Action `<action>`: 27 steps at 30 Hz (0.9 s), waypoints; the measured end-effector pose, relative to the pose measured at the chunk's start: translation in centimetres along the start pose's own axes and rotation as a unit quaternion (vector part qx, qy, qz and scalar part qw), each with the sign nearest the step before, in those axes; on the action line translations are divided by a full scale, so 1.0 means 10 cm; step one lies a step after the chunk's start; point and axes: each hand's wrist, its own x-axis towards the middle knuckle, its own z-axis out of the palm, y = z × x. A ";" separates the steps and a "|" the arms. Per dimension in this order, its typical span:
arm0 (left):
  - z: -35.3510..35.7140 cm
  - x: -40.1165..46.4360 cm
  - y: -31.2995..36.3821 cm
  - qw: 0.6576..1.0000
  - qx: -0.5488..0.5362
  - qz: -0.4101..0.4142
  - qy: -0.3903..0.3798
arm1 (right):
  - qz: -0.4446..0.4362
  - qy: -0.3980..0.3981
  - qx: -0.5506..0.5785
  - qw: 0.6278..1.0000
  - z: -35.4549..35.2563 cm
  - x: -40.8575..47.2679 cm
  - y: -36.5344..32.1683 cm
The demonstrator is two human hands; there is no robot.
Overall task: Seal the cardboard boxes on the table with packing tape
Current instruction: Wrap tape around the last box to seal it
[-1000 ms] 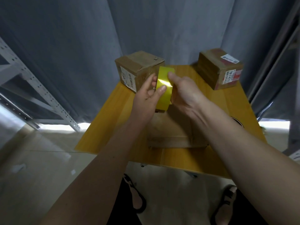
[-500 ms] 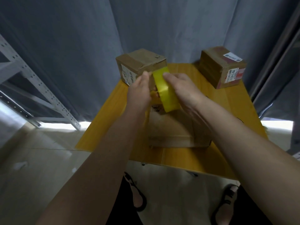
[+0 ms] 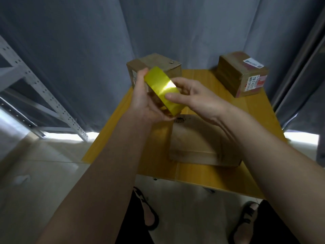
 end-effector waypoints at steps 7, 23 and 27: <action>-0.01 -0.04 -0.02 0.989 -0.118 -0.087 -0.016 | 0.002 -0.048 0.004 0.999 -0.15 -0.07 0.11; 0.03 -0.01 -0.17 0.987 -0.154 -0.046 0.016 | 0.020 0.169 -0.032 0.985 0.17 0.04 0.12; -0.03 -0.05 -0.13 0.981 -0.180 -0.067 -0.008 | 0.016 0.059 0.024 0.998 0.00 0.02 0.12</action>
